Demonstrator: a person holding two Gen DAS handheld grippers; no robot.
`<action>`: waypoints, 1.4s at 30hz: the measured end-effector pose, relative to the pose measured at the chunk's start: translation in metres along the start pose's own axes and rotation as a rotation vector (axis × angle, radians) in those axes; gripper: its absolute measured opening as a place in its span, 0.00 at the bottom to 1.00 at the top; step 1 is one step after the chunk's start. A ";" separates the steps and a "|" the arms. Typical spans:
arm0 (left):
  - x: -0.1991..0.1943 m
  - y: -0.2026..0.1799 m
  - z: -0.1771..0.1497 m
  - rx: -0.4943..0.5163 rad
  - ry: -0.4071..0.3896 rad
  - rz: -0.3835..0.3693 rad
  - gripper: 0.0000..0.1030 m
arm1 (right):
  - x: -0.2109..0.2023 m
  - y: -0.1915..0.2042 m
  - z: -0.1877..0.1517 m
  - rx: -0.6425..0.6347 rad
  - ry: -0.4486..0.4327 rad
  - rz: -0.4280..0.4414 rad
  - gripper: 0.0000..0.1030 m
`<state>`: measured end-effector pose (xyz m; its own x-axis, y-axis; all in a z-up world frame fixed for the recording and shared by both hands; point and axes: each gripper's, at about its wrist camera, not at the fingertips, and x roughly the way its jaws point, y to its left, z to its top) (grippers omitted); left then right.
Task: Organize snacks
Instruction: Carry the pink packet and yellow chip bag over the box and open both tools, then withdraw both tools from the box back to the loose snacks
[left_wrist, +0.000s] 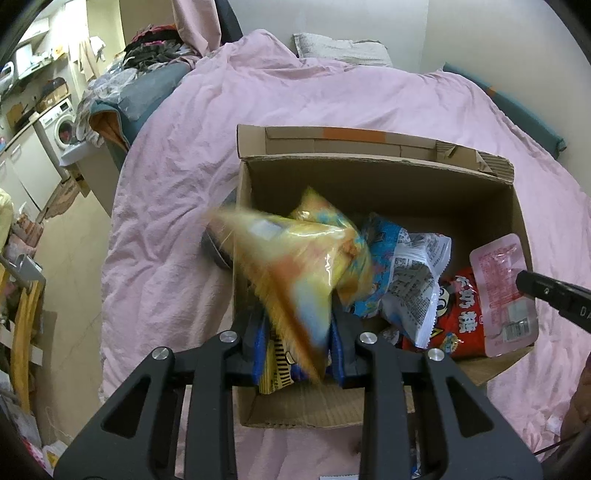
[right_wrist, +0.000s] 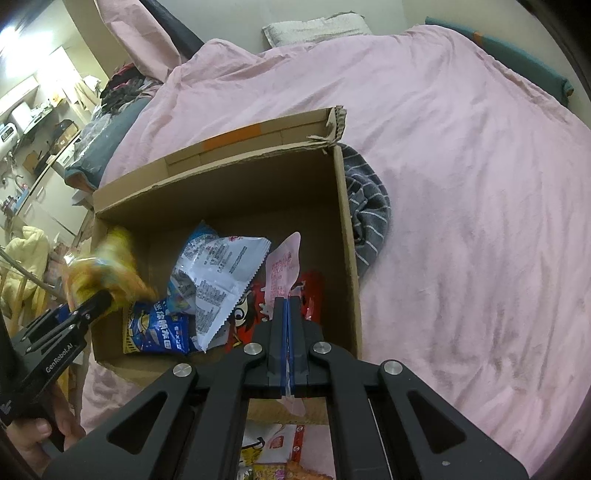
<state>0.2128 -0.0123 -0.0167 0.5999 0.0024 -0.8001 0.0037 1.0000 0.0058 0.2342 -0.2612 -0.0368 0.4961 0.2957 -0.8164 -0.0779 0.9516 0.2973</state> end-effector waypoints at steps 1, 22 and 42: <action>0.001 0.000 0.000 0.000 0.004 0.002 0.27 | 0.001 0.000 -0.001 -0.001 0.003 0.004 0.01; -0.024 0.005 0.001 -0.025 -0.107 -0.032 0.79 | -0.014 -0.002 0.010 0.047 -0.060 0.082 0.06; -0.059 0.034 -0.007 -0.146 -0.163 -0.061 0.88 | -0.051 0.002 -0.003 0.073 -0.158 0.168 0.93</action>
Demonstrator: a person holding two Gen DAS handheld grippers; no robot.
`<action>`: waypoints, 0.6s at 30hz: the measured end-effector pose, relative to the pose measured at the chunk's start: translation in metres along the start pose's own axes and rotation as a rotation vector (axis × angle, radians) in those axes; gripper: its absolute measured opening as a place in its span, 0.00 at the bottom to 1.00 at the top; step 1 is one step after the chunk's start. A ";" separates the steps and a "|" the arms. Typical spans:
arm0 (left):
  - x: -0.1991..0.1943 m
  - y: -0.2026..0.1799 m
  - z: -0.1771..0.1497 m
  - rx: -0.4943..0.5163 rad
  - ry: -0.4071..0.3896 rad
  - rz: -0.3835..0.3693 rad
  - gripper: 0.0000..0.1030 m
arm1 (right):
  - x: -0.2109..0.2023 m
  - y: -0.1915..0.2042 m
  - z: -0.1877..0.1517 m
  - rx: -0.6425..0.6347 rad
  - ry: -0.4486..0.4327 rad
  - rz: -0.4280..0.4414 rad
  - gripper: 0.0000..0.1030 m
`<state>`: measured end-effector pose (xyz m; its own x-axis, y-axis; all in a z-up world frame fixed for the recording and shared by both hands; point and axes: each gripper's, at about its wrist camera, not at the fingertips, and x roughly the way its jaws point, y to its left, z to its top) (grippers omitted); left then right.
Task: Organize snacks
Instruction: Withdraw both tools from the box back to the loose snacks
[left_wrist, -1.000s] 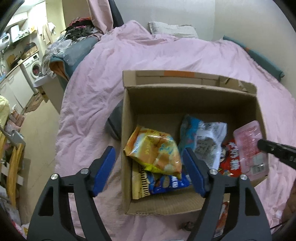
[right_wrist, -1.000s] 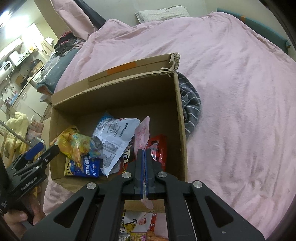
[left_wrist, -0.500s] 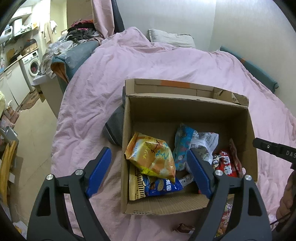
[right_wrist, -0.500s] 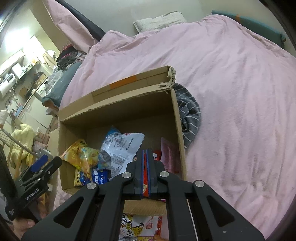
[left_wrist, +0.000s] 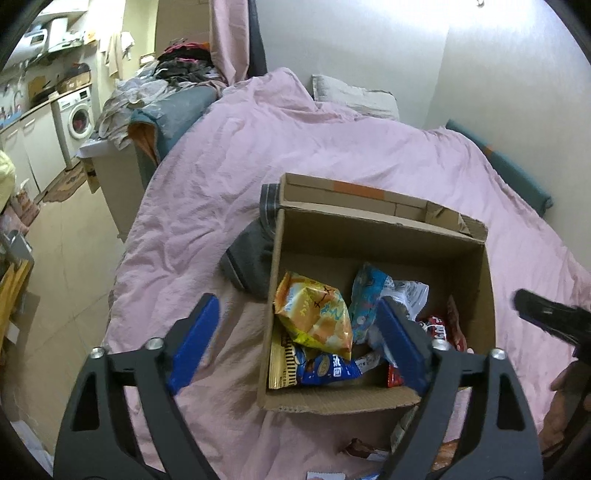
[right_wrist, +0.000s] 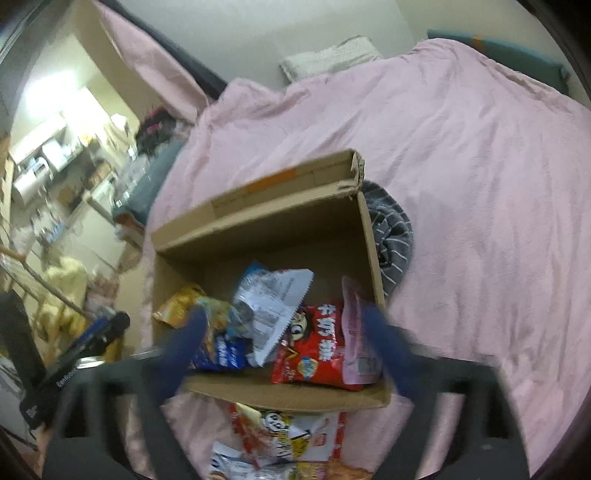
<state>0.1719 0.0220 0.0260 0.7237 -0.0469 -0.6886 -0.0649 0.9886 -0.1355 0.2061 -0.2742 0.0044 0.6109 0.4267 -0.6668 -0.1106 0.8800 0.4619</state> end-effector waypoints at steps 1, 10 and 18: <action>-0.004 0.003 -0.001 -0.012 -0.005 -0.007 0.89 | -0.004 0.001 -0.002 0.005 -0.015 0.000 0.93; -0.027 0.018 -0.018 -0.015 0.006 -0.023 0.89 | -0.023 0.017 -0.021 -0.089 -0.033 -0.032 0.93; -0.053 0.027 -0.037 -0.025 -0.002 -0.018 0.89 | -0.042 0.015 -0.046 -0.100 -0.034 -0.117 0.93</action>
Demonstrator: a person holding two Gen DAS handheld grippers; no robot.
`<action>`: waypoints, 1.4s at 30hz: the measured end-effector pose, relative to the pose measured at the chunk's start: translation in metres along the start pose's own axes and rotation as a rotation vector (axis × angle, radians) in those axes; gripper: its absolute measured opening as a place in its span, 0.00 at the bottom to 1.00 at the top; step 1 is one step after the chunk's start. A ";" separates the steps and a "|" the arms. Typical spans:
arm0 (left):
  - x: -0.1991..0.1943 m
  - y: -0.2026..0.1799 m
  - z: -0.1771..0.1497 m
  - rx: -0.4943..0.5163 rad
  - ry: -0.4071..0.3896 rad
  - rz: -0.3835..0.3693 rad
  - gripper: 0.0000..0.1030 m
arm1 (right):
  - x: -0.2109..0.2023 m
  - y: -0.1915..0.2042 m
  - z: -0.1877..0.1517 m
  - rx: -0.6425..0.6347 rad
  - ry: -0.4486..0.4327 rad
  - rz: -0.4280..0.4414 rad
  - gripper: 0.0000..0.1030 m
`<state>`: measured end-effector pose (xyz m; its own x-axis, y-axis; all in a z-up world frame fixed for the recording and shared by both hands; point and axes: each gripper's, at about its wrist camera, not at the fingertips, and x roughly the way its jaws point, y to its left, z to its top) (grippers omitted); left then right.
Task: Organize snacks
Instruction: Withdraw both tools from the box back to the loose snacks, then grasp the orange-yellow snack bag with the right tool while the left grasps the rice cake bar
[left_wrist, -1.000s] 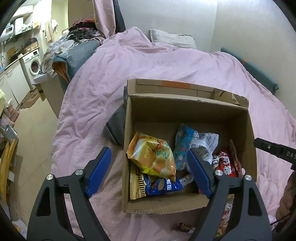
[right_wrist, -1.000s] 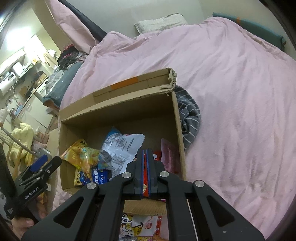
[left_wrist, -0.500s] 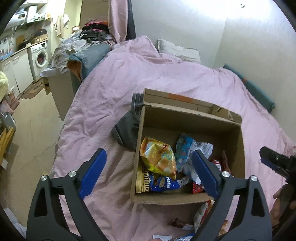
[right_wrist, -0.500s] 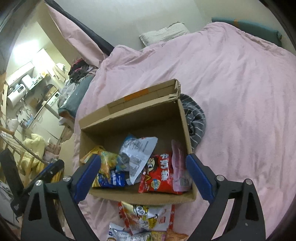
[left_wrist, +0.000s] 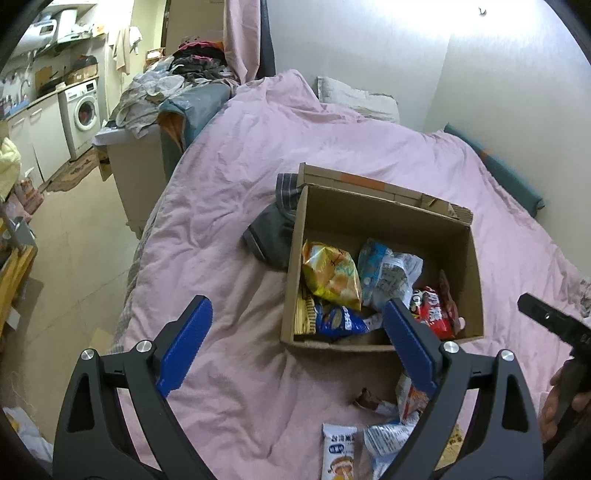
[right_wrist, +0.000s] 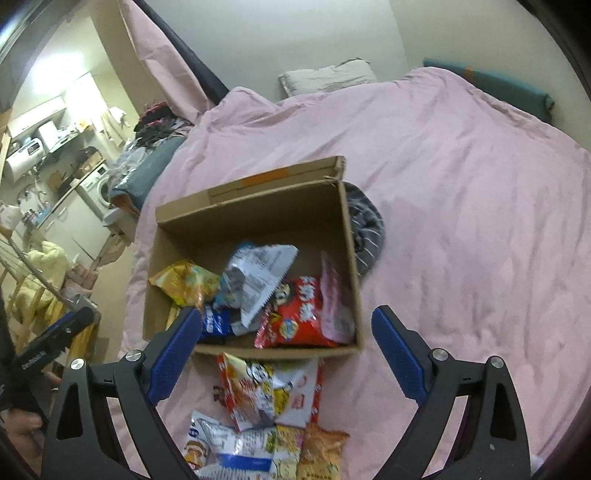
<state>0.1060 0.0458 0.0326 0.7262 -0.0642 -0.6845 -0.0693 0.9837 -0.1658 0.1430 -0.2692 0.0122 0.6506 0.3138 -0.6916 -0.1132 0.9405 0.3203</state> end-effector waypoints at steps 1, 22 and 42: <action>-0.003 0.001 -0.003 -0.002 -0.002 -0.003 0.89 | -0.003 0.000 -0.003 -0.005 -0.006 -0.017 0.93; 0.005 -0.004 -0.054 -0.026 0.201 0.009 0.91 | -0.028 -0.048 -0.057 0.053 0.051 -0.093 0.93; 0.029 0.007 -0.069 -0.043 0.340 0.050 0.91 | 0.083 -0.041 -0.122 0.153 0.622 -0.016 0.46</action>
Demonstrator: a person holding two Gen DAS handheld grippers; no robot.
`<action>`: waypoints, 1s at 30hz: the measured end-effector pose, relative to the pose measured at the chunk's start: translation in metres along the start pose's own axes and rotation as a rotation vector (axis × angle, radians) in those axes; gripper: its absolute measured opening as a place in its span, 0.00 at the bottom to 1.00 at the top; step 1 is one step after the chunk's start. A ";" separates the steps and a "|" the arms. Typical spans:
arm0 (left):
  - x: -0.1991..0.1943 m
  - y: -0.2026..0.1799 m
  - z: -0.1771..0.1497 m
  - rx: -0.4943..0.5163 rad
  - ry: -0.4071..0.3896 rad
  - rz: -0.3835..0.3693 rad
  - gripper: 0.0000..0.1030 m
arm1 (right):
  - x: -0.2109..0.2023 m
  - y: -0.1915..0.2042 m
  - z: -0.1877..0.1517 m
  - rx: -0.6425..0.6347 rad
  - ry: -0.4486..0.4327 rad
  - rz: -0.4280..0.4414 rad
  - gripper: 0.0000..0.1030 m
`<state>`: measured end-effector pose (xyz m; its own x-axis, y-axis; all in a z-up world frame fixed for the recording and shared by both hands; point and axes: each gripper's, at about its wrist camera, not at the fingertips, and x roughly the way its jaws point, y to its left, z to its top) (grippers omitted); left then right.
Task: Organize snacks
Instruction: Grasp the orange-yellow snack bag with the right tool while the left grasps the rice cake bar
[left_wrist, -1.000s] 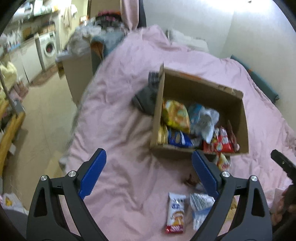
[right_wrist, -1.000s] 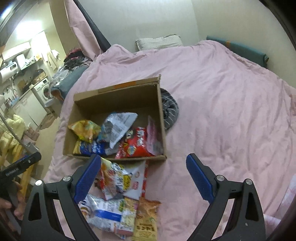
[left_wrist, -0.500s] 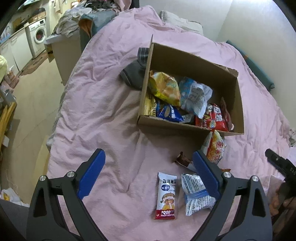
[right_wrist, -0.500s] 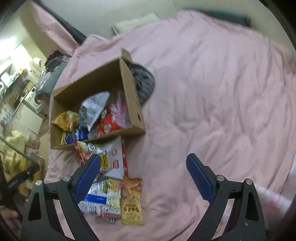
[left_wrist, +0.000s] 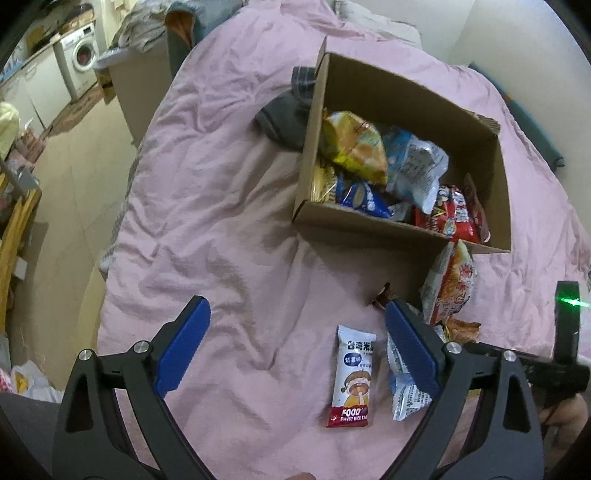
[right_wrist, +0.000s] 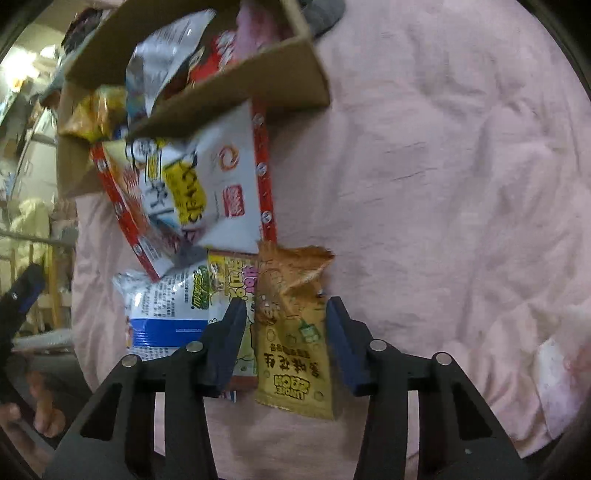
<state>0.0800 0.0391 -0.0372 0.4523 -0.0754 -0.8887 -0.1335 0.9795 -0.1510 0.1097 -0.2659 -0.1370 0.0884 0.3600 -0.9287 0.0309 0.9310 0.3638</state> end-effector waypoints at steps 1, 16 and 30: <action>0.003 0.001 0.000 -0.004 0.012 0.002 0.91 | 0.003 0.004 -0.001 -0.024 0.002 -0.027 0.46; 0.062 -0.018 -0.033 0.076 0.280 -0.001 0.88 | -0.055 -0.016 -0.002 0.009 -0.218 -0.020 0.28; 0.093 -0.062 -0.057 0.246 0.353 0.004 0.46 | -0.083 -0.037 -0.010 0.051 -0.296 0.055 0.28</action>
<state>0.0799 -0.0391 -0.1349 0.1170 -0.0885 -0.9892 0.0987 0.9921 -0.0771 0.0916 -0.3299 -0.0737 0.3770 0.3698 -0.8492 0.0673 0.9035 0.4233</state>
